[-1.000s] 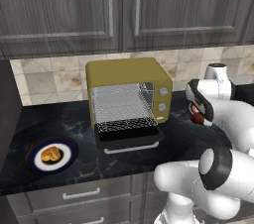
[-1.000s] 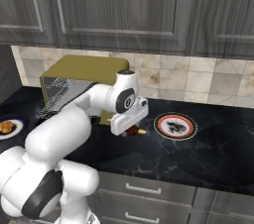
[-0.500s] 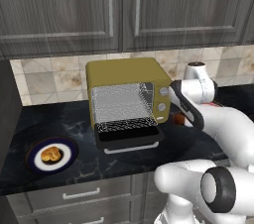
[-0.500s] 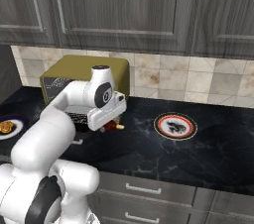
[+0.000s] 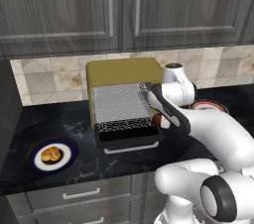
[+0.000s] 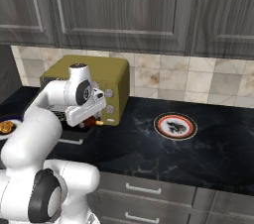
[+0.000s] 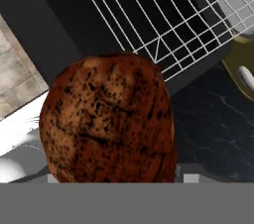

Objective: Open the toaster oven door. Place the bread on the top rack in the toaster oven and place the steak on the bottom rack.

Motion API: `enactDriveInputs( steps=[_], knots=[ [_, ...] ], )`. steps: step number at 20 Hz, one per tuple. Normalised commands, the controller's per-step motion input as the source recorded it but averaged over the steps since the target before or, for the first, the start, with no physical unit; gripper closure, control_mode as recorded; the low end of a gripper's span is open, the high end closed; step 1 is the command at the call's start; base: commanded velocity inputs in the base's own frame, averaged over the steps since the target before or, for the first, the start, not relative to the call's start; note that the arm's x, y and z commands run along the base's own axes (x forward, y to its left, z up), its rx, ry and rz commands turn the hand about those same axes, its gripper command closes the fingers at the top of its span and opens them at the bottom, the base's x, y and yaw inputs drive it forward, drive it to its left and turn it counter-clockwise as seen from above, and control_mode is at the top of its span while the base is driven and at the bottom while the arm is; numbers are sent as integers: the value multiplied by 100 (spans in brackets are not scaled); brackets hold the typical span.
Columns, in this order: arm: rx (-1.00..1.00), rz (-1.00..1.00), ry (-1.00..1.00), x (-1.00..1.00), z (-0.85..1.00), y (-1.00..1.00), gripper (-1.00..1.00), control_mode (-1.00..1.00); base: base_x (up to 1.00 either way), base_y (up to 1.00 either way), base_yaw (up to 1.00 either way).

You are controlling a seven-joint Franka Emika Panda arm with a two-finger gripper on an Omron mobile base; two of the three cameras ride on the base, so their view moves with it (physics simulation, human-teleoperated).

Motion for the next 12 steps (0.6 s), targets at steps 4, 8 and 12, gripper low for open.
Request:
enactDriveInputs(
  steps=[4,8,12],
  knots=[
    [0,-1,0,30,6,72,100,-100,0,0,0],
    [0,-1,0,37,7,61,100,-100,0,0,0],
    [0,-3,0,45,10,48,100,-100,0,0,0]
  ],
)
